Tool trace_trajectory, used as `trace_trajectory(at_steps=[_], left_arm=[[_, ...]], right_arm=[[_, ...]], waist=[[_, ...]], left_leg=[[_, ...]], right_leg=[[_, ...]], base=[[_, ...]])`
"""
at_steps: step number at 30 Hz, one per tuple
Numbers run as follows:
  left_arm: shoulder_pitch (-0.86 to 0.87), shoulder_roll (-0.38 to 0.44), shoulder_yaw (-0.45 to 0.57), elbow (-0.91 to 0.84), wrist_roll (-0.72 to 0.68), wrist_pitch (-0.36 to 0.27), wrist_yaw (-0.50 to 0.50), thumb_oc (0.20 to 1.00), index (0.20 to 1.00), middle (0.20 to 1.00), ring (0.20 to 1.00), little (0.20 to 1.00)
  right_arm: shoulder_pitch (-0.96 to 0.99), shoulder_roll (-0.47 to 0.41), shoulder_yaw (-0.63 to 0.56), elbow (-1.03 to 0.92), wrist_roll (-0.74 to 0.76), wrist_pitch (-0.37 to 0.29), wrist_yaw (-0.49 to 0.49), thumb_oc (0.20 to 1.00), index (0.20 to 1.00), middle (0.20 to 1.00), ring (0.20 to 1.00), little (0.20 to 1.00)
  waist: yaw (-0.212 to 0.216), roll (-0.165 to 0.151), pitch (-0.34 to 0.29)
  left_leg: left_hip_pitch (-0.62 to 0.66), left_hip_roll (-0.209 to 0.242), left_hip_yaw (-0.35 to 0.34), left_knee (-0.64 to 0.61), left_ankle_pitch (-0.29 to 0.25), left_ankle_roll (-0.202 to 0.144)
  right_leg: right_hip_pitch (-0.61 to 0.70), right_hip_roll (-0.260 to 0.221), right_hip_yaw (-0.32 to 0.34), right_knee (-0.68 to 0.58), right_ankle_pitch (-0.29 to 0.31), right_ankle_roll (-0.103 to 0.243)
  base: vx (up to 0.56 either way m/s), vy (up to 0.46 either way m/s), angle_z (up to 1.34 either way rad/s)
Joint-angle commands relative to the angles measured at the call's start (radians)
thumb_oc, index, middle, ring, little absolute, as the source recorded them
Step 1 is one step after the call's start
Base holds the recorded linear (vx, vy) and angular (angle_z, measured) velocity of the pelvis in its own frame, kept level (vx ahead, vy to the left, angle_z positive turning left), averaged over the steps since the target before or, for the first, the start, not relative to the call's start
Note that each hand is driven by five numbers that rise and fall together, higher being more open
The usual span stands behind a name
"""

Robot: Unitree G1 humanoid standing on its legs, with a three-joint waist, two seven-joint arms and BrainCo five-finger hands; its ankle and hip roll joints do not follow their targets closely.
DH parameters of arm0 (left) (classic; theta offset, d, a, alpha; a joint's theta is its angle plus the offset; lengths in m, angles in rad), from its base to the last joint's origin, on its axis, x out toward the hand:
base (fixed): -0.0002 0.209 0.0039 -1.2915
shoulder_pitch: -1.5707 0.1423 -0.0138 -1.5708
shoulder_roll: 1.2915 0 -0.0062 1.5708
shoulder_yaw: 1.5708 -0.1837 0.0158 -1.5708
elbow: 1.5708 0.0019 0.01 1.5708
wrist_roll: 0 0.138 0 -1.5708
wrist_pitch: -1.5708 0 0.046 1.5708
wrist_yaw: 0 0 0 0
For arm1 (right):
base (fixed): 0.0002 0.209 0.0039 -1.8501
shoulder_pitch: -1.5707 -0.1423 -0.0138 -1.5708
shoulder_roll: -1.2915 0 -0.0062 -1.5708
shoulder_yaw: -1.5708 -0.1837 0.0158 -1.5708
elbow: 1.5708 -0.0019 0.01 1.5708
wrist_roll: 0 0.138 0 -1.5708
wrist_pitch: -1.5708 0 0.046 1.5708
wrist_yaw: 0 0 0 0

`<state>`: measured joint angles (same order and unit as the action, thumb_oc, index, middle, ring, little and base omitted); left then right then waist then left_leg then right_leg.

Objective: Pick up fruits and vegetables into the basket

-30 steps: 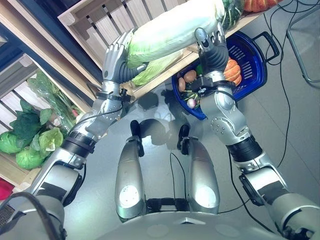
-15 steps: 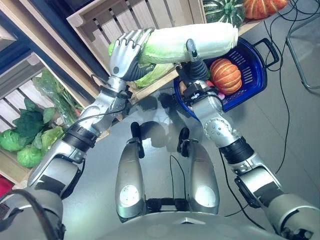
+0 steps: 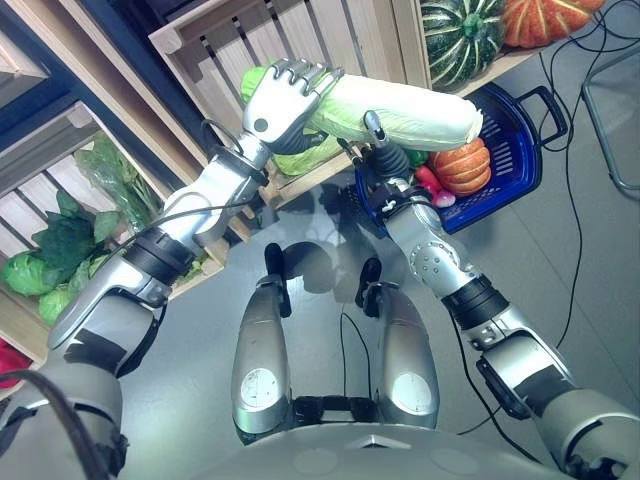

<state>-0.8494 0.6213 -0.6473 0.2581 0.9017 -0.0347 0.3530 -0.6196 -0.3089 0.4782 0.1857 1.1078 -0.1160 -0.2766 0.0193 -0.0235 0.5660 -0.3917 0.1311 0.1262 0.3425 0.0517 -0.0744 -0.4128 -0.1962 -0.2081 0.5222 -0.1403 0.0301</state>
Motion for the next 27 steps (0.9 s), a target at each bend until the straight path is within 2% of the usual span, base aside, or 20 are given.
trace_trajectory(at_steps=[1, 2, 8, 13, 15, 22, 27], left_arm=[[0.084, -0.09, -0.234, -0.073, 0.087, -0.029, -0.059, 0.2, 0.2, 0.2, 0.2, 0.2], [0.093, -0.095, -0.238, -0.068, 0.086, -0.014, -0.051, 0.2, 0.2, 0.2, 0.2, 0.2], [0.141, -0.102, -0.237, -0.093, 0.062, 0.068, -0.021, 0.2, 0.2, 0.2, 0.2, 0.2], [0.173, -0.089, -0.212, -0.124, 0.0, 0.085, 0.004, 0.2, 0.2, 0.2, 0.2, 0.2], [0.194, -0.081, -0.193, -0.137, -0.065, 0.084, 0.012, 1.0, 1.0, 1.0, 1.0, 1.0], [0.215, -0.069, -0.161, -0.115, -0.158, 0.123, 0.081, 1.0, 1.0, 1.0, 1.0, 1.0], [0.238, -0.052, -0.109, -0.065, -0.181, 0.183, 0.144, 1.0, 1.0, 1.0, 1.0, 1.0]], right_arm=[[-0.167, 0.048, -0.051, -0.132, -0.143, -0.195, -0.019, 0.705, 0.705, 0.705, 0.705, 0.705], [-0.173, 0.05, -0.059, -0.135, -0.152, -0.214, -0.04, 0.2, 0.2, 0.2, 0.2, 0.2], [-0.185, 0.05, -0.121, -0.133, -0.234, -0.341, -0.147, 0.2, 0.2, 0.2, 0.2, 0.2], [-0.208, 0.026, -0.167, -0.126, -0.265, -0.379, -0.196, 0.2, 0.2, 0.2, 0.2, 0.2], [-0.215, 0.003, -0.197, -0.131, -0.281, -0.402, -0.208, 0.2, 0.2, 0.2, 0.2, 0.2], [-0.215, -0.048, -0.245, -0.167, -0.367, -0.432, -0.253, 0.2, 0.2, 0.2, 0.2, 0.2], [-0.158, -0.116, -0.304, -0.245, -0.526, -0.453, -0.335, 0.2, 0.2, 0.2, 0.2, 0.2]], waist=[[-0.018, -0.015, -0.079], [-0.019, -0.011, -0.077], [-0.022, 0.014, -0.069], [-0.018, 0.024, -0.063], [-0.015, 0.028, -0.059], [-0.027, 0.034, -0.057], [-0.052, 0.035, -0.05]], left_leg=[[0.032, -0.031, 0.055, 0.046, -0.125, 0.018], [0.035, -0.03, 0.055, 0.049, -0.133, 0.017], [0.032, -0.04, 0.056, 0.04, -0.134, 0.019], [0.036, -0.042, 0.062, 0.029, -0.134, 0.022], [0.041, -0.04, 0.063, 0.029, -0.142, 0.02], [0.031, -0.038, 0.068, 0.036, -0.134, 0.021], [0.023, -0.031, 0.074, 0.053, -0.145, 0.018]], right_leg=[[0.027, -0.029, -0.013, -0.133, 0.097, 0.075], [0.029, -0.029, -0.012, -0.129, 0.09, 0.077], [0.026, -0.035, -0.007, -0.144, 0.095, 0.082], [0.031, -0.04, -0.012, -0.159, 0.1, 0.085], [0.039, -0.04, -0.014, -0.164, 0.095, 0.086], [0.029, -0.039, -0.012, -0.16, 0.101, 0.081], [0.011, -0.033, 0.002, -0.137, 0.09, 0.081]], base=[[-0.02, 0.052, -0.01], [-0.02, 0.047, -0.03], [-0.06, 0.046, -0.02], [-0.04, 0.013, -0.02], [-0.02, -0.012, -0.04], [0.0, 0.0, 0.0], [0.0, -0.004, -0.06]])
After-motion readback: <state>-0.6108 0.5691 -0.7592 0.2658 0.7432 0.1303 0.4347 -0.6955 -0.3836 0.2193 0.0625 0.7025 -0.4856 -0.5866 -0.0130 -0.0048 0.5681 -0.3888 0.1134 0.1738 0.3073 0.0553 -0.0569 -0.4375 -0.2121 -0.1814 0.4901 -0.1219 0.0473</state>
